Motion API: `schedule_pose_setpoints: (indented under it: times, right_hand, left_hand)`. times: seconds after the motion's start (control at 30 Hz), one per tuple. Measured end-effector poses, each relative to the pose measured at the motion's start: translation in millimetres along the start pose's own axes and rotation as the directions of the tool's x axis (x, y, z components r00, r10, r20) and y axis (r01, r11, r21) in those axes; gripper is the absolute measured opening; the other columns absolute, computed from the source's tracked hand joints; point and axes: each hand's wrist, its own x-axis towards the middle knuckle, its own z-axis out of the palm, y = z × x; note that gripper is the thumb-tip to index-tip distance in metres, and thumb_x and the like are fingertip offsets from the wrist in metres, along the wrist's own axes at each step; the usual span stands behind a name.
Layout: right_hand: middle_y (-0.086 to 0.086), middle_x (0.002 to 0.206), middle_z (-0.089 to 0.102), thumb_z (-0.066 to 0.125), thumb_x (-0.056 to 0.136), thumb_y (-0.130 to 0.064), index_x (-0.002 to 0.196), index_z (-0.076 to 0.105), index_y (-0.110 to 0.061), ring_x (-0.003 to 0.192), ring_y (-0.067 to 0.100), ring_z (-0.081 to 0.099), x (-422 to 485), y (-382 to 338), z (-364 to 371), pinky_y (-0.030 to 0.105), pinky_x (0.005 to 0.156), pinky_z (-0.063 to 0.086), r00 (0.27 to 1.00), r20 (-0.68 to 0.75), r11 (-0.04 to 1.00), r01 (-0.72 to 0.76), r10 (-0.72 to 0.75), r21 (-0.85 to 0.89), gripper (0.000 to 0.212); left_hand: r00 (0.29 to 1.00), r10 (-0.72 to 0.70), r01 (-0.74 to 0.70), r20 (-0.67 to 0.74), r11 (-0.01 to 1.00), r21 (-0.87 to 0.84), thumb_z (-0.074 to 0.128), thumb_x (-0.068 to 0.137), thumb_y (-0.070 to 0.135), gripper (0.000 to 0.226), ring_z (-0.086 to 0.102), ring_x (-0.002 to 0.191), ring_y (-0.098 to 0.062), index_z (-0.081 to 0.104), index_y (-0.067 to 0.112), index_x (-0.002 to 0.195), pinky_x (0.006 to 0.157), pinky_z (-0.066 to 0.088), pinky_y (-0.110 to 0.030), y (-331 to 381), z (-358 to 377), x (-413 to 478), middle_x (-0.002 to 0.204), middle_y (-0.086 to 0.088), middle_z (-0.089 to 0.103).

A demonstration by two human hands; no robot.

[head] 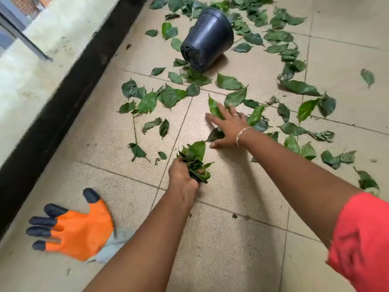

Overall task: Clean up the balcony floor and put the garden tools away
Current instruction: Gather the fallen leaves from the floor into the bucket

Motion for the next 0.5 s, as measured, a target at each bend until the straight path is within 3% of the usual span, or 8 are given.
schedule_pose_setpoints:
  times: [0.07,0.13,0.2,0.3,0.4,0.5]
  right_hand:
    - [0.005,0.157,-0.003,0.056,0.089,-0.037,0.147,0.02,-0.031,0.143,0.034,0.001,1.1,0.0,5.6,0.053,0.114,0.013,0.999,-0.046,1.0,0.016,-0.016,0.016,0.068]
    - [0.005,0.153,0.025,0.046,0.095,-0.023,0.138,0.042,-0.02,0.137,0.028,0.028,-13.3,-0.7,15.9,0.04,0.108,0.032,0.979,-0.204,0.996,0.04,-0.022,0.085,0.043]
    - [0.006,0.136,0.05,0.046,0.095,-0.019,0.124,0.058,-0.011,0.122,0.024,0.045,-28.8,3.0,23.4,0.028,0.096,0.037,0.959,-0.282,0.987,0.06,-0.015,0.149,0.033]
    - [0.008,0.107,0.068,0.058,0.084,-0.002,0.1,0.072,-0.008,0.098,0.021,0.059,-39.6,-3.3,24.5,0.032,0.092,0.042,0.897,-0.432,0.962,0.03,0.094,0.271,0.022]
    - [0.008,0.081,0.071,0.059,0.072,0.015,0.084,0.074,-0.001,0.072,0.009,0.06,-51.9,-39.3,18.8,0.026,0.077,0.051,0.881,-0.407,0.688,0.141,0.24,0.712,0.026]
    - [-0.009,0.065,0.06,0.059,0.068,0.02,0.069,0.065,-0.01,0.053,-0.007,0.054,-58.3,-62.0,18.6,0.011,0.054,0.044,0.92,-0.356,0.511,0.23,0.163,0.828,0.031]
  left_hand:
    - [0.999,-0.018,0.018,0.049,1.0,-0.011,0.03,0.098,0.012,0.034,0.034,0.037,-0.011,0.047,0.015,0.068,0.036,0.027,-0.009,1.4,-1.4,0.8,0.046,-0.001,0.049]
    - [0.994,-0.046,0.05,0.095,0.998,-0.043,0.033,0.1,0.015,0.03,0.038,0.05,-0.013,0.052,0.014,0.077,0.035,0.029,-0.009,3.2,-1.9,2.5,0.061,-0.006,0.059]
    - [0.991,-0.055,0.063,0.124,0.996,-0.059,0.036,0.101,0.021,0.029,0.04,0.057,-0.014,0.054,0.012,0.08,0.036,0.031,-0.01,3.1,-0.3,2.7,0.079,-0.01,0.059]
    - [0.985,-0.04,0.048,0.167,0.998,-0.047,0.046,0.098,0.029,0.027,0.045,0.057,-0.015,0.054,0.009,0.08,0.035,0.034,-0.012,-0.6,3.2,2.6,0.086,-0.013,0.058]
    - [0.968,-0.052,0.068,0.245,0.996,-0.057,0.048,0.097,0.03,0.031,0.053,0.049,-0.016,0.056,0.006,0.078,0.034,0.036,-0.013,-0.1,5.7,-7.0,0.075,-0.011,0.061]
    - [0.945,-0.045,0.062,0.323,0.997,-0.041,0.048,0.096,0.034,0.043,0.055,0.042,-0.012,0.065,0.008,0.066,0.033,0.037,-0.012,5.3,4.6,-13.6,0.062,-0.006,0.062]
